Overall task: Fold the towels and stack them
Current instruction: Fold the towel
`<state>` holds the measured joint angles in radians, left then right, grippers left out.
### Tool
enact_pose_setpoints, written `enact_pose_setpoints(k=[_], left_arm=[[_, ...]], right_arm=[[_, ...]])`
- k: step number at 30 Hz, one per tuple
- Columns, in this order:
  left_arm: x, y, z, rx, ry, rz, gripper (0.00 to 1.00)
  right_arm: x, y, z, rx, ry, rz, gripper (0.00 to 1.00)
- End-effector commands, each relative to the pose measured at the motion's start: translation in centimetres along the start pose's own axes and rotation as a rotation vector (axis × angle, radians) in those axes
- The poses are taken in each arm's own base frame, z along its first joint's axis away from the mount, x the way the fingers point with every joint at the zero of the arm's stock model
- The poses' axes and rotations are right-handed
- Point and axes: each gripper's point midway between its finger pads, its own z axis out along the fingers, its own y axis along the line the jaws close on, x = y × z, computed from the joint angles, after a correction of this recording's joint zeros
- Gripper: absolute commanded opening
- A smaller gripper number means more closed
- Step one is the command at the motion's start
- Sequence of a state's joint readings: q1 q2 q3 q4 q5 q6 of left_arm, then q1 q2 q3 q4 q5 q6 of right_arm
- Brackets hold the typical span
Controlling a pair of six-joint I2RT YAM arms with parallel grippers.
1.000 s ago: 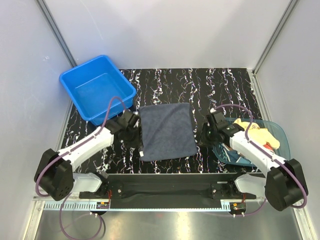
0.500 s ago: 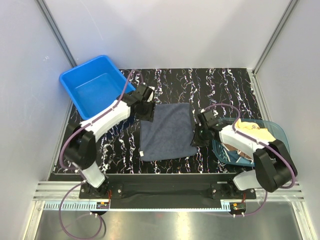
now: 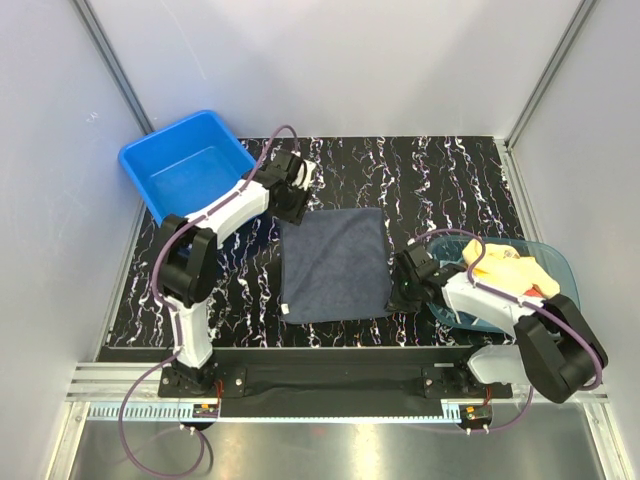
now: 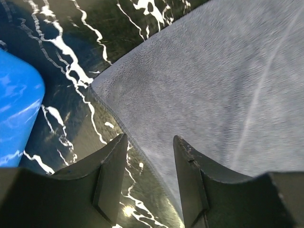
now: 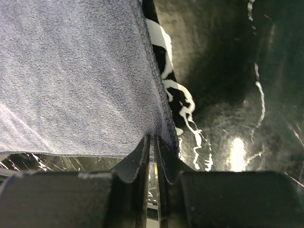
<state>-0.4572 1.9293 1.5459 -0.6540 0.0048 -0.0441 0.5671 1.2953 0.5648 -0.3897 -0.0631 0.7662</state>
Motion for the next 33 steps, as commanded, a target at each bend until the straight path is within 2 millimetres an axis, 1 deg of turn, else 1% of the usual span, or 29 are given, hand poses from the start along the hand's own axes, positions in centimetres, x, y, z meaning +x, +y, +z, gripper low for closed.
enact_pose_setpoints(k=[1, 4, 5, 6, 7, 8, 9, 10, 12, 13, 14, 15, 16, 17, 18, 19, 20, 21, 22, 23, 24, 25, 26, 27, 28, 29, 30, 31, 33], left_arm=[[-2.1, 0.5, 0.6, 0.013, -0.058, 0.105, 0.49], [-2.7, 1.5, 1.2, 0.021, -0.056, 0.121, 0.49], [-2.5, 1.9, 2.0, 0.017, -0.044, 0.122, 0.49], [-3.2, 2.2, 2.0, 0.013, -0.056, 0.123, 0.49], [-3.3, 2.9, 2.2, 0.007, -0.051, 0.122, 0.49], [-2.9, 3.2, 2.8, 0.015, -0.031, 0.123, 0.49], [-3.3, 3.4, 2.9, 0.018, -0.037, 0.122, 0.50], [-3.2, 3.9, 3.1, 0.020, -0.034, 0.124, 0.50], [-3.3, 3.8, 3.6, 0.050, -0.031, 0.127, 0.50], [-3.2, 3.8, 3.6, 0.060, -0.030, 0.138, 0.50], [-3.2, 3.6, 3.7, 0.074, -0.030, 0.147, 0.51], [-2.7, 3.6, 4.2, 0.082, -0.013, 0.153, 0.51], [-2.9, 3.4, 4.3, 0.091, -0.013, 0.162, 0.51], [-2.6, 3.1, 4.5, 0.113, 0.000, 0.162, 0.51], [-2.4, 3.1, 4.8, 0.116, 0.008, 0.161, 0.50], [-2.4, 3.0, 4.9, 0.119, 0.010, 0.162, 0.50], [-2.3, 3.1, 5.0, 0.114, 0.013, 0.158, 0.50], [-2.2, 3.1, 5.1, 0.115, 0.018, 0.157, 0.50], [-2.2, 3.1, 5.3, 0.115, 0.018, 0.158, 0.50], [-2.2, 3.2, 5.3, 0.109, 0.020, 0.158, 0.50], [-2.3, 3.4, 5.4, 0.100, 0.019, 0.159, 0.50], [-2.3, 3.4, 5.6, 0.093, 0.024, 0.158, 0.50], [-2.2, 3.8, 5.7, 0.076, 0.031, 0.155, 0.49], [-2.3, 4.0, 5.8, 0.066, 0.035, 0.157, 0.49], [-2.3, 3.9, 5.8, 0.067, 0.040, 0.158, 0.48], [-2.1, 3.7, 6.0, 0.080, 0.047, 0.158, 0.48], [-2.1, 3.7, 6.0, 0.082, 0.046, 0.157, 0.48], [-2.2, 3.5, 6.0, 0.086, 0.044, 0.159, 0.47], [-2.5, 3.4, 6.2, 0.083, 0.041, 0.165, 0.47]], right_arm=[[0.9, -2.4, -0.3, 0.101, -0.001, 0.021, 0.13], [0.4, -1.6, -1.2, 0.074, -0.016, 0.010, 0.16], [0.0, -1.1, -1.7, 0.059, -0.028, -0.001, 0.18], [-0.3, 0.0, -2.5, 0.009, -0.027, -0.018, 0.22], [-1.4, 1.7, -3.6, -0.040, -0.055, -0.040, 0.26], [-2.1, 2.7, -4.2, -0.070, -0.072, -0.060, 0.29], [-2.8, 3.9, -4.9, -0.110, -0.086, -0.083, 0.36], [-4.6, 5.7, -6.0, -0.158, -0.136, -0.148, 0.39], [-6.6, 6.7, -6.0, -0.160, -0.159, -0.236, 0.42], [-9.3, 7.7, -7.0, -0.180, -0.204, -0.236, 0.43], [-9.8, 8.1, -6.1, -0.203, -0.158, -0.244, 0.43], [-11.2, 8.4, -6.1, -0.236, -0.165, -0.275, 0.44], [-14.2, 9.0, -6.7, -0.278, -0.221, -0.267, 0.45], [-15.0, 8.9, -5.4, -0.290, -0.189, -0.274, 0.46], [-17.1, 9.3, -5.7, -0.282, -0.233, -0.327, 0.45], [-18.3, 8.8, -5.3, -0.254, -0.243, -0.340, 0.47], [-19.4, 7.6, -3.6, -0.234, -0.215, -0.329, 0.47], [-20.4, 7.2, -3.0, -0.234, -0.211, -0.344, 0.47], [-22.2, 7.5, -3.3, -0.248, -0.227, -0.344, 0.48], [-22.8, 6.7, -1.8, -0.277, -0.176, -0.323, 0.48], [-24.4, 7.0, -2.0, -0.293, -0.190, -0.341, 0.49], [-25.0, 6.8, -1.5, -0.296, -0.175, -0.346, 0.49], [-25.0, 6.2, 0.6, -0.299, -0.122, -0.350, 0.49], [-25.5, 5.8, 1.3, -0.291, -0.114, -0.378, 0.49], [-26.7, 6.3, 1.1, -0.293, -0.119, -0.403, 0.49], [-26.6, 5.8, 2.8, -0.293, -0.082, -0.408, 0.49], [-26.9, 5.6, 3.3, -0.296, -0.077, -0.429, 0.48], [-27.6, 5.9, 3.2, -0.307, -0.087, -0.460, 0.48], [-28.3, 6.1, 4.1, -0.335, -0.086, -0.483, 0.48]])
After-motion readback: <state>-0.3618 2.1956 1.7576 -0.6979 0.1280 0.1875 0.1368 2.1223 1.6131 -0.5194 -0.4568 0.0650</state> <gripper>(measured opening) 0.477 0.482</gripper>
